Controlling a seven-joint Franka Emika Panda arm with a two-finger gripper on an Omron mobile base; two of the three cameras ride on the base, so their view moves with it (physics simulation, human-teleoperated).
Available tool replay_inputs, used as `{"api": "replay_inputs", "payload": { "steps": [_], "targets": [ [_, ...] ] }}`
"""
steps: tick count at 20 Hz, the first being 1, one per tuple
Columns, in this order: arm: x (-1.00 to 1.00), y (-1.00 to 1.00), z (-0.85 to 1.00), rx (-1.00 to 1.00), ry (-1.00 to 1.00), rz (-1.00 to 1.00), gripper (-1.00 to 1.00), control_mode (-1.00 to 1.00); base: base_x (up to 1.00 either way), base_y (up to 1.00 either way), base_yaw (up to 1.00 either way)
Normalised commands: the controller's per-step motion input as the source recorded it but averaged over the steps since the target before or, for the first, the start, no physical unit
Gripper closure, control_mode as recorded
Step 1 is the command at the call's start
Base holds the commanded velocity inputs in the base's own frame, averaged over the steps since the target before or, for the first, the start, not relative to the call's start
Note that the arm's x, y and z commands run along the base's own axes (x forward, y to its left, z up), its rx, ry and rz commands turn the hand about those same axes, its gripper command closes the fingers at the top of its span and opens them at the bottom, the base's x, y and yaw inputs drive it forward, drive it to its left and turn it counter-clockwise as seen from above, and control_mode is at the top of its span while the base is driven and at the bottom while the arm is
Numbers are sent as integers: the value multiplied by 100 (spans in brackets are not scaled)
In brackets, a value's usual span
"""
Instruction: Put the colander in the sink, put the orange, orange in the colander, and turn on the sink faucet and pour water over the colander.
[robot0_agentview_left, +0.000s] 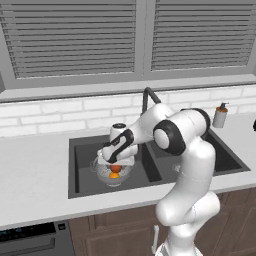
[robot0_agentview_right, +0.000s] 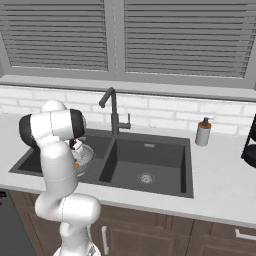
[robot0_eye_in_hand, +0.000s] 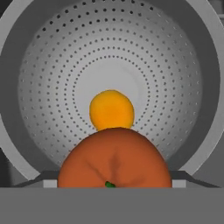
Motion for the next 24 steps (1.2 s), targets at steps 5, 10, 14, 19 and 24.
{"api": "replay_inputs", "payload": {
  "steps": [5,10,14,19,24],
  "targets": [
    [2,0,-18,0,1,0,100,-100,0,0,0],
    [3,0,-8,0,1,0,-100,-100,0,0,0],
    [0,0,7,0,0,0,-100,-100,0,0,0],
    [4,0,8,0,2,0,-100,-100,0,0,0],
    [9,0,10,0,3,0,-100,-100,0,0,0]
  ]
}}
